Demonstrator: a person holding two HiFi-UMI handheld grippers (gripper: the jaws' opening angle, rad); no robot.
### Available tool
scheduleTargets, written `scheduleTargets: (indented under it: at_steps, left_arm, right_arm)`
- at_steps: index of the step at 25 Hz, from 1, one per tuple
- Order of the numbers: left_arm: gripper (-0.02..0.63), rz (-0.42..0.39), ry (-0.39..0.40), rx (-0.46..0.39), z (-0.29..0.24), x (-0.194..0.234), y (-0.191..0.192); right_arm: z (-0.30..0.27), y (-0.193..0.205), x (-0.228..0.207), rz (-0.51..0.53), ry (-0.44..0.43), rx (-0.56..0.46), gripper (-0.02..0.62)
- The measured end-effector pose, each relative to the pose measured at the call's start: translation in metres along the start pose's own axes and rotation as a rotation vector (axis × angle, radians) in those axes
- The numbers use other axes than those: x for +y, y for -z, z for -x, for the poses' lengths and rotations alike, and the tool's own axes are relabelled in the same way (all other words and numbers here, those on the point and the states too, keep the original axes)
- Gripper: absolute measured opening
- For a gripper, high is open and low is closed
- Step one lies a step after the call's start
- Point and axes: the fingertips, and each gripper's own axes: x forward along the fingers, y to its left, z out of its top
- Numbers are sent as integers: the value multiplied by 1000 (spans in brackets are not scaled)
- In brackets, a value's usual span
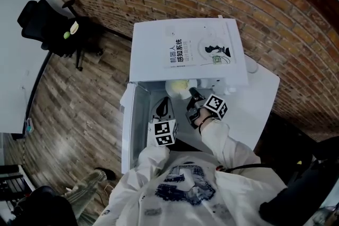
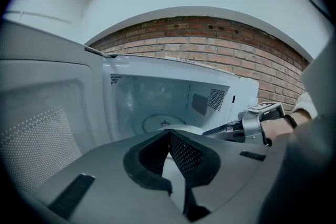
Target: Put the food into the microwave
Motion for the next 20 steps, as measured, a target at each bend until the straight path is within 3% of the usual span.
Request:
scheduleTargets:
  at_steps: [20]
  left_arm:
    - [8,8,41,46,6,-5,16]
  right_arm:
    - [-21,-12,-5,-11,37,-66,40]
